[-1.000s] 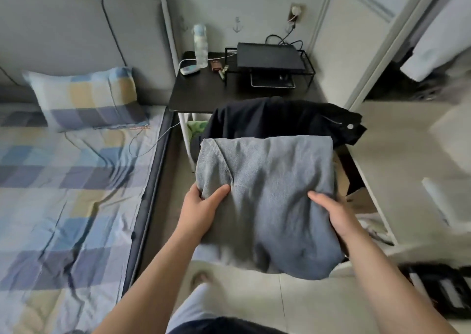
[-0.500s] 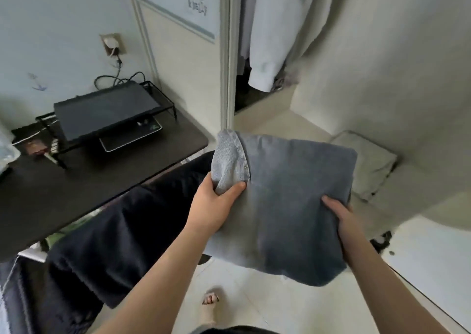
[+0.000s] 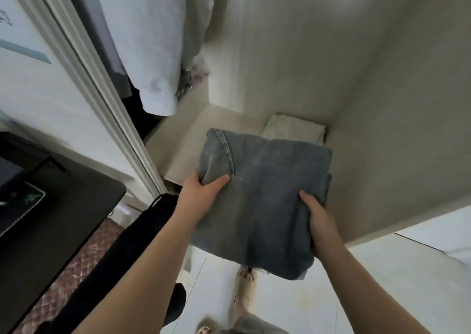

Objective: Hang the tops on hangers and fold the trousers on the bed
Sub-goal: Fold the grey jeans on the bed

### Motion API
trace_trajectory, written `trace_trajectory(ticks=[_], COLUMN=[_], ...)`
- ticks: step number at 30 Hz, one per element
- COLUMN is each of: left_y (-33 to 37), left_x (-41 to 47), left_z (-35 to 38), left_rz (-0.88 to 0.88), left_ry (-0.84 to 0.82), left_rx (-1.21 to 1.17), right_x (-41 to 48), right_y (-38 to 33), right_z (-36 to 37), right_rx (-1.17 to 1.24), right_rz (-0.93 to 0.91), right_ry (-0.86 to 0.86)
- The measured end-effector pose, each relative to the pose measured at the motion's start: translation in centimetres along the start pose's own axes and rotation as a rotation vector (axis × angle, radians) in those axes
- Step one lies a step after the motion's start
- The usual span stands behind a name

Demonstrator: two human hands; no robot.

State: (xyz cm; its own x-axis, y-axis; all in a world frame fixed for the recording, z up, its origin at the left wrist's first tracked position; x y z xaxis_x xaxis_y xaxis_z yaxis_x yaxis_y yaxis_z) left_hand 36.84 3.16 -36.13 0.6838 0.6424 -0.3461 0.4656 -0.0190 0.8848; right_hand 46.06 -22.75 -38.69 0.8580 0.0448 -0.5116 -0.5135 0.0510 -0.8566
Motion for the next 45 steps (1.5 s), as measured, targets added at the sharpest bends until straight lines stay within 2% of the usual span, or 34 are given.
trace_trajectory(ticks=[4, 14, 19, 27, 32, 35, 37, 39, 41, 43, 45], left_y=[1.6, 5.2, 6.4, 7.6, 6.0, 3.9, 2.7, 2.1, 2.2, 1.8, 0.5], left_x=[4.2, 14.3, 21.8, 32.2, 37.4, 39.6, 39.5, 38.7, 37.1, 35.9, 36.1], left_z=[1.0, 3.0, 7.1, 19.3, 26.5, 28.4, 28.4, 28.1, 28.5, 30.1, 31.8], left_rz=[0.008, -0.023, -0.013, 0.069, 0.111, 0.131, 0.149, 0.354, 0.663, 0.85, 0.879], left_ry=[0.044, 0.13, -0.007, -0.325, -0.372, -0.319, -0.283, -0.15, -0.058, -0.134, -0.216], left_rx=[0.06, 0.037, 0.008, 0.013, 0.082, 0.21, 0.282, 0.436, 0.642, 0.765, 0.873], right_x=[3.9, 14.5, 20.2, 30.4, 36.9, 40.2, 39.7, 37.8, 35.7, 36.0, 37.8], right_y=[-1.0, -5.2, -7.8, -10.8, -9.9, -8.5, -8.0, -7.4, -6.1, -4.1, -2.4], right_z=[3.9, 11.8, 11.7, 5.6, 2.5, 1.3, 1.7, 3.1, 5.6, 6.8, 6.7], right_rx=[0.046, 0.017, -0.017, -0.086, -0.184, -0.296, -0.374, -0.603, -1.01, -1.29, -1.408], right_rz=[-0.041, -0.145, -0.204, -0.241, -0.229, -0.138, -0.175, -0.379, -0.54, -0.51, -0.404], right_ry=[0.01, 0.075, 0.178, 0.39, 0.467, 0.478, 0.511, 0.603, 0.638, 0.549, 0.47])
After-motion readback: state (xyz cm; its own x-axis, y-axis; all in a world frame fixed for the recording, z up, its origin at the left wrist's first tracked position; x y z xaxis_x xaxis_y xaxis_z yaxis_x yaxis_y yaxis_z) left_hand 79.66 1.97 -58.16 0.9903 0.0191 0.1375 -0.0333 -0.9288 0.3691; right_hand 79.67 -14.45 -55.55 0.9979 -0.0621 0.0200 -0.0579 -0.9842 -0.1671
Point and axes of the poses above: each hand's wrist, its own x-axis towards the middle knuckle, its own z-axis out of the palm, y = z × x, the point moved 3 cm from there along x, towards the middle knuckle, and after that the axes turned 2 degrees about x, right-handed, at the moved point
